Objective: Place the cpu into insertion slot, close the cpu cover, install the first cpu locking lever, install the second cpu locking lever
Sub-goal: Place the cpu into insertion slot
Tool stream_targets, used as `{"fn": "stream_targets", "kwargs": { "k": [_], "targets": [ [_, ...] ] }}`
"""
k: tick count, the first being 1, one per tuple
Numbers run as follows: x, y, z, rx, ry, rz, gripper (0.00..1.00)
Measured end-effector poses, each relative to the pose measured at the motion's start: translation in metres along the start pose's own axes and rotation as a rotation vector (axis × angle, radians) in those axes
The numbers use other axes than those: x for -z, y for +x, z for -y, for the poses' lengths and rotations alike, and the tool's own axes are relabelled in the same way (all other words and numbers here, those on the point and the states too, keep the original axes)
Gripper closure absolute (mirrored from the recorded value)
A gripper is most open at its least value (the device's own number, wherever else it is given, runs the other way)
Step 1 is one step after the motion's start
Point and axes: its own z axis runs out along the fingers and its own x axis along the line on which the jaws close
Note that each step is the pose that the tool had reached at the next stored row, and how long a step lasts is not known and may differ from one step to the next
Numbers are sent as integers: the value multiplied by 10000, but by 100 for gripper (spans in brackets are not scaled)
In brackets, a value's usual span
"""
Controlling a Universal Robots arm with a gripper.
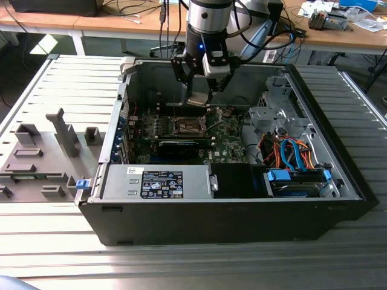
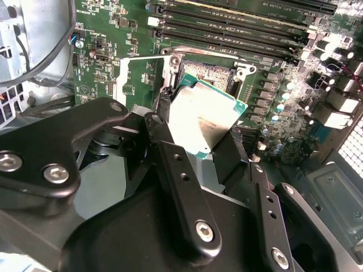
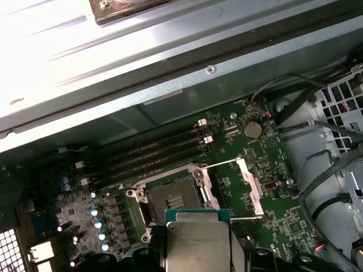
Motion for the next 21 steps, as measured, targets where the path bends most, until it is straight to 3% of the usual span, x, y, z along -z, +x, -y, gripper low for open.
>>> {"fn": "stream_targets", "kwargs": {
  "k": [21],
  "targets": [
    [-1, 0, 0, -242, -3, 10, 46]
  ]
}}
